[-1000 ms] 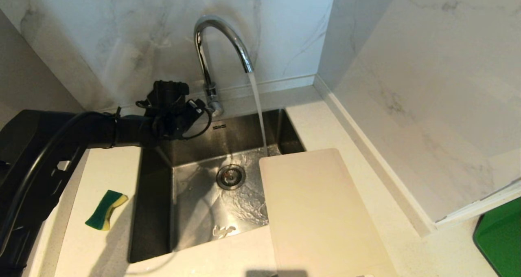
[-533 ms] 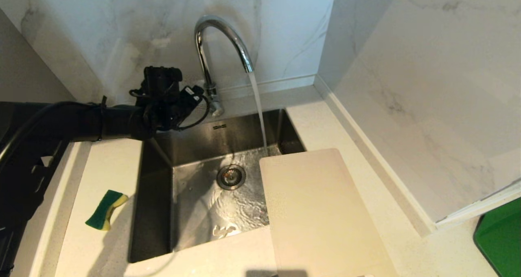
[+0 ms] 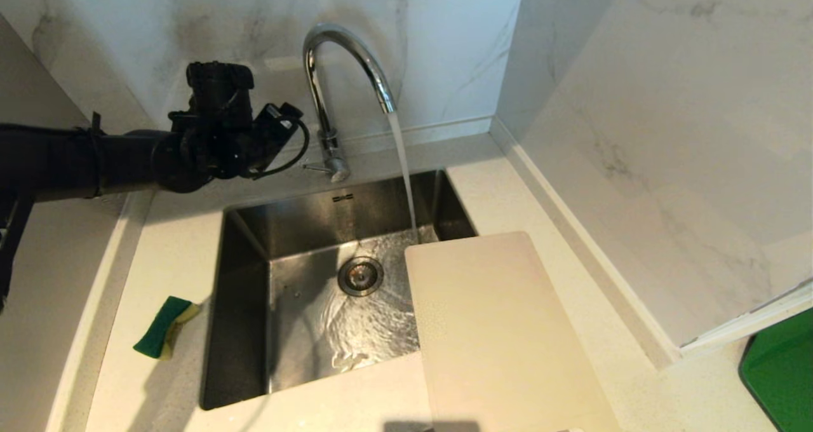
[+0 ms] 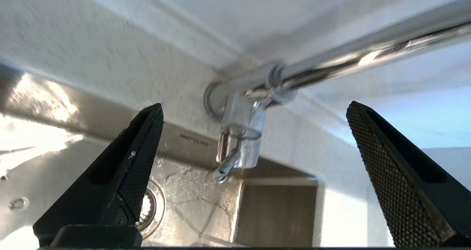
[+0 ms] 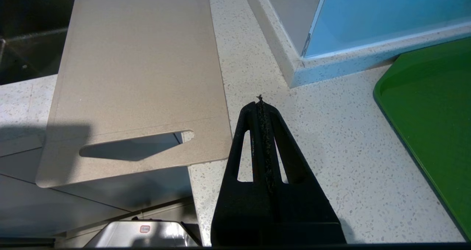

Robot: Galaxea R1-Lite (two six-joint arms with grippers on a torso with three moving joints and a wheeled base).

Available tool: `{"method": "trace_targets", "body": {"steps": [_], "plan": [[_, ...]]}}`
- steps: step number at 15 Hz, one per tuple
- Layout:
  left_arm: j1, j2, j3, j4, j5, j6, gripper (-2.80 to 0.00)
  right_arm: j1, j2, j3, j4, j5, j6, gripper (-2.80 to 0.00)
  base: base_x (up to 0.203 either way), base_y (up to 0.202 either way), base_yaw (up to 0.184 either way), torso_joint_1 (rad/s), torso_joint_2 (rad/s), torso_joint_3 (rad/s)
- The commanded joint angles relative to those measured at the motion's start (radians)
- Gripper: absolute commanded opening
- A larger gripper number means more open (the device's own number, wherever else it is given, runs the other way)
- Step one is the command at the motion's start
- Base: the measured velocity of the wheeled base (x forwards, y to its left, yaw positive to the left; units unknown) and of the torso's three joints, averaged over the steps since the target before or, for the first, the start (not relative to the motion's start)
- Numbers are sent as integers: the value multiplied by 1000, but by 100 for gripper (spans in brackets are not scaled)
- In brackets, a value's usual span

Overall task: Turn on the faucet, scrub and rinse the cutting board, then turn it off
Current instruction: Pick up the cleaning cloth

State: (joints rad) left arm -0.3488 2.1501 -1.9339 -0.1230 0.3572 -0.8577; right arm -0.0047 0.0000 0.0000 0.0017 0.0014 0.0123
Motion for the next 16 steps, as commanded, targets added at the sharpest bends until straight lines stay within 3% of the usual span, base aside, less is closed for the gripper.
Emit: {"method": "trace_targets", "body": {"steps": [1,5,11,16], "plan": [[14,-48,9,18,-19,-1,0,0,0,0,0,0,0,-280,0,0,0,0,0,0],[53,-119,36,67,-70,2,0,0,0,0,0,0,0,-280,0,0,0,0,0,0],[71,-295,298,62,-151,13,0,0,0,0,0,0,0,-280,0,0,0,0,0,0],[104,-374,447,59,-170,129,0,0,0,0,0,0,0,-280,0,0,0,0,0,0]]}}
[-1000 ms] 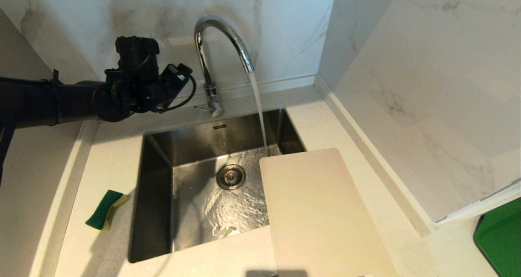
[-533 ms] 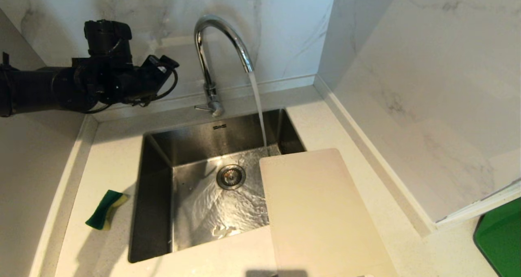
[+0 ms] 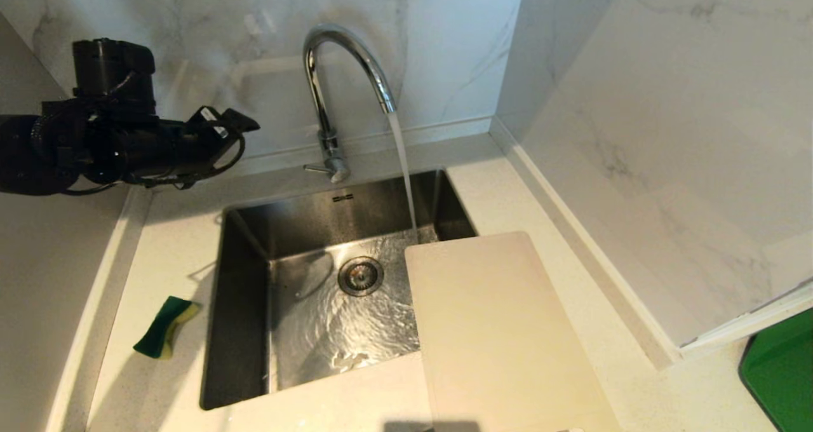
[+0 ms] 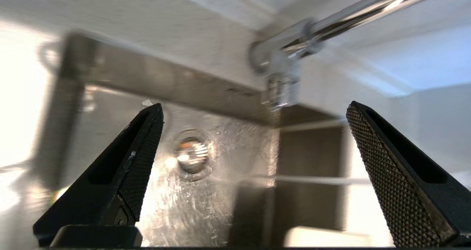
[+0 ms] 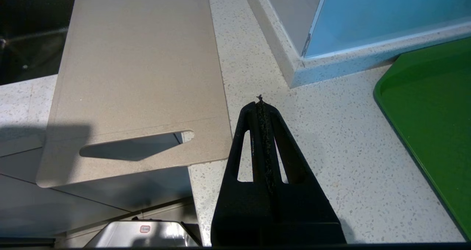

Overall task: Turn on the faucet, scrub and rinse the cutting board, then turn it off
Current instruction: Pick up the cleaning cloth

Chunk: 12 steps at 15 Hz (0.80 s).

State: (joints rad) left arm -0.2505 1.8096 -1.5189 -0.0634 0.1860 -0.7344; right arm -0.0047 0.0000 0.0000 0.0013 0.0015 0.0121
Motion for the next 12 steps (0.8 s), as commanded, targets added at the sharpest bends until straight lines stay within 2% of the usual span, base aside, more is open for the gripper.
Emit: {"method": "trace_targets", "body": {"steps": [1,4,9,10,12], "plan": [[8,-40,57,-3,1,10,0,0,0,0,-1,0,2,-280,0,0,0,0,0,0],[8,-57,131,-63,2,38,0,0,0,0,-1,0,2,-280,0,0,0,0,0,0],[88,-62,262,-207,1,250,0,0,1,0,0,0,2,-280,0,0,0,0,0,0],[103,-63,283,-241,0,279,0,0,1,0,-1,0,2,-280,0,0,0,0,0,0],[109,-78,302,-255,-40,292,0,0,0,0,-1,0,2,-280,0,0,0,0,0,0]]}}
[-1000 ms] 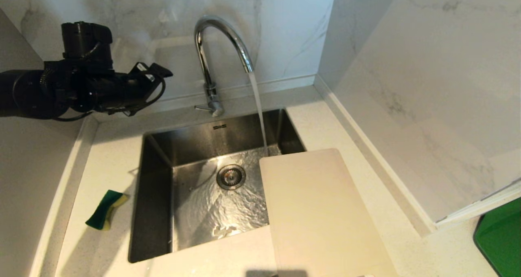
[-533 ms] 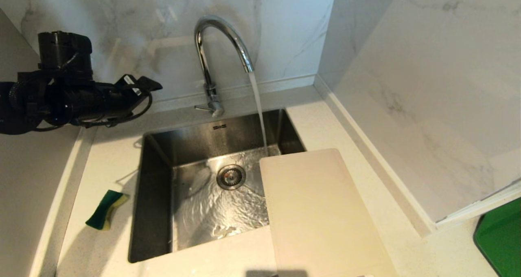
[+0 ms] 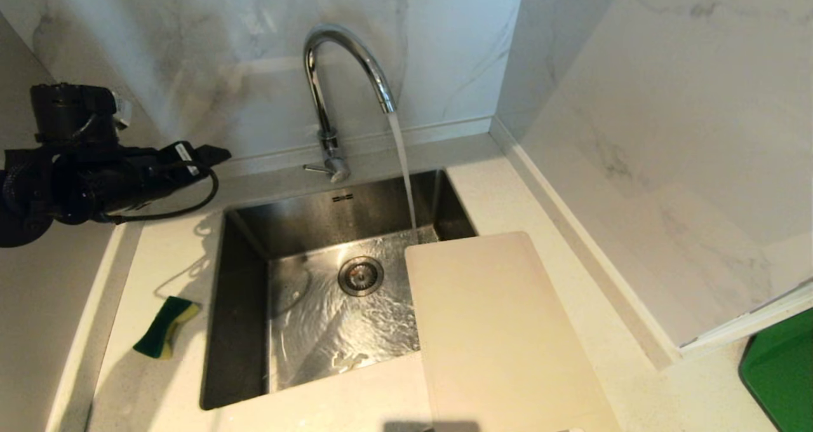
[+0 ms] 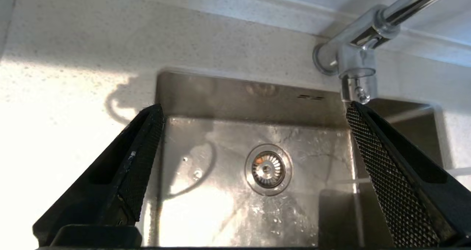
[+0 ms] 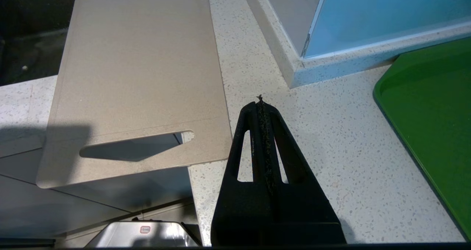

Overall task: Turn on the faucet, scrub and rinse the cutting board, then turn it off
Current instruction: Pick up the cleaning cloth

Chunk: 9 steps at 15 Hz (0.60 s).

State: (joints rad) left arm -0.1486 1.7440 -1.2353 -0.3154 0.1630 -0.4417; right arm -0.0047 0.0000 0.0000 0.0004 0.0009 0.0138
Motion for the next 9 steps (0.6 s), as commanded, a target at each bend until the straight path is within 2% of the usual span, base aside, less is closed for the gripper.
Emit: {"method": "trace_targets", "body": {"steps": [1,2,5,9], "plan": [[6,-23,30,-1,-40,1,-280,0,0,0,0,1,0,-280,0,0,0,0,0,0],[6,-27,31,7,-42,11,-280,0,0,0,0,1,0,-280,0,0,0,0,0,0],[17,-50,82,24,-43,94,-280,0,0,0,0,1,0,-280,0,0,0,0,0,0],[47,-85,100,24,-49,112,-280,0,0,0,0,1,0,-280,0,0,0,0,0,0]]}}
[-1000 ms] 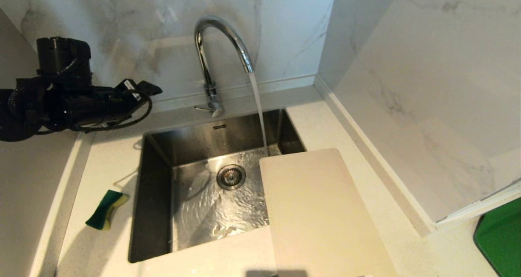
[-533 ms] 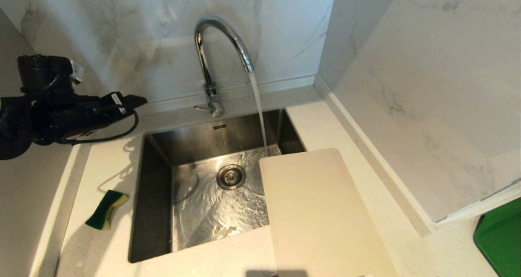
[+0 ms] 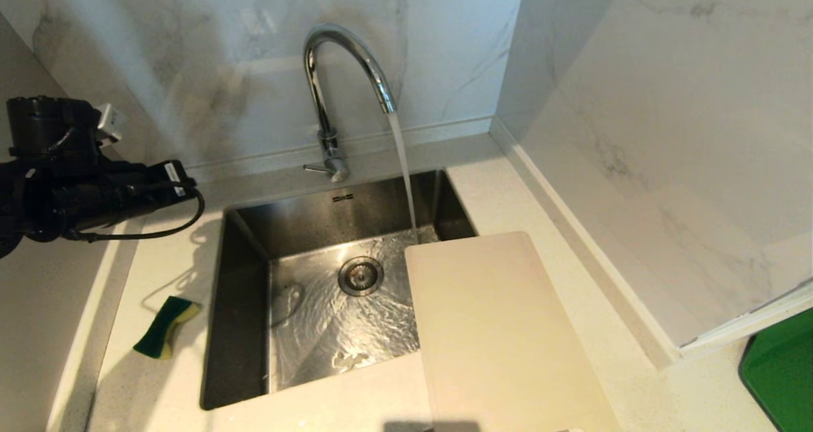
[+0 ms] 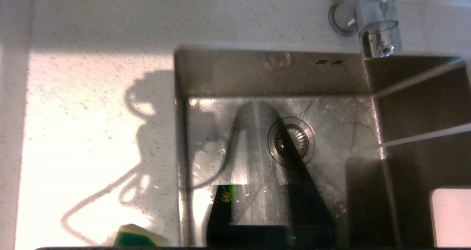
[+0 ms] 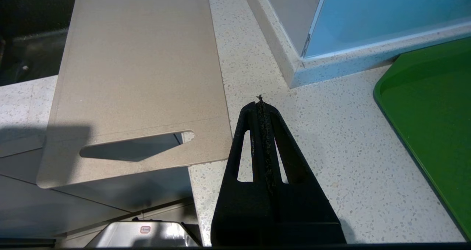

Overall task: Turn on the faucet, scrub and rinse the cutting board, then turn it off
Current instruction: Pick up the cleaning cloth

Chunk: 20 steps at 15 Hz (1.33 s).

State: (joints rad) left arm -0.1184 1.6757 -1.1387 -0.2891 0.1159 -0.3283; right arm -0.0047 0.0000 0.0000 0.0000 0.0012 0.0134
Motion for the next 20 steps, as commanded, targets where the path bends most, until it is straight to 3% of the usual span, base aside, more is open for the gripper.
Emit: {"method": "trace_targets", "body": {"steps": [1,4,8,11,17,20], "plan": [[41,-20,8,-2,-19,-2,-280,0,0,0,0,0,0,-280,0,0,0,0,0,0],[95,-57,38,-2,-94,-3,-280,0,1,0,0,0,0,-280,0,0,0,0,0,0],[116,-123,128,-2,-139,-2,-280,0,0,0,0,0,0,-280,0,0,0,0,0,0],[115,-159,175,-2,-149,2,-280,0,0,0,0,0,0,-280,0,0,0,0,0,0],[125,-233,331,-2,-164,106,-280,0,0,0,0,0,0,-280,0,0,0,0,0,0],[156,-226,386,2,-169,115,-280,0,0,0,0,0,0,-280,0,0,0,0,0,0]]}}
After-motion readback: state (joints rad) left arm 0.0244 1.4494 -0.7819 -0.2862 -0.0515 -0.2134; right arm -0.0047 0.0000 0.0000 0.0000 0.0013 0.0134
